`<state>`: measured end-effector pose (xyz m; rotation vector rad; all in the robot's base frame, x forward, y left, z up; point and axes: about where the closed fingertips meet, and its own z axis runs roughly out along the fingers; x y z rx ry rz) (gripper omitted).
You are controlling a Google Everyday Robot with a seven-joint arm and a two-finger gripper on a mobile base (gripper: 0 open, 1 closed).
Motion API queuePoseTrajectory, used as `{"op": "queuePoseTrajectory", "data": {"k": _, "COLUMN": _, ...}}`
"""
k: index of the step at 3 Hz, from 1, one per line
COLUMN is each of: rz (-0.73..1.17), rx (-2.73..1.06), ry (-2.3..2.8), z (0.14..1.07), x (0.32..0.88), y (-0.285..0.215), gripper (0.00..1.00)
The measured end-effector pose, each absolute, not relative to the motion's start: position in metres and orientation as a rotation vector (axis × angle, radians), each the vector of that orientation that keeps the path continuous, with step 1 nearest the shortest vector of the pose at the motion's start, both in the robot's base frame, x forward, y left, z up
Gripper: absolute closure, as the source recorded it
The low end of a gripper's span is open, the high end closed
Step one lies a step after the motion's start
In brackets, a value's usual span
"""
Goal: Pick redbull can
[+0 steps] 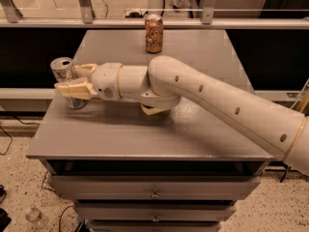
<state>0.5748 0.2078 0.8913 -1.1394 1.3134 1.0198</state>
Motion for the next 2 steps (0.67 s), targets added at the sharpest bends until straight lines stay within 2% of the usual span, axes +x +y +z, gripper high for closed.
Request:
{"op": "queuePoseTrajectory", "data": {"k": 1, "rz": 1.022, "rx": -1.142, "ry": 1.311, "z": 0.8918, "x": 0.5736, "y": 0.2096, "gripper": 0.95}}
{"op": "queuePoseTrajectory", "data": {"k": 2, "rz": 1.024, "rx": -1.144, "ry": 1.310, "z": 0.8922, "x": 0.5727, "y": 0.2110, "gripper": 1.00}}
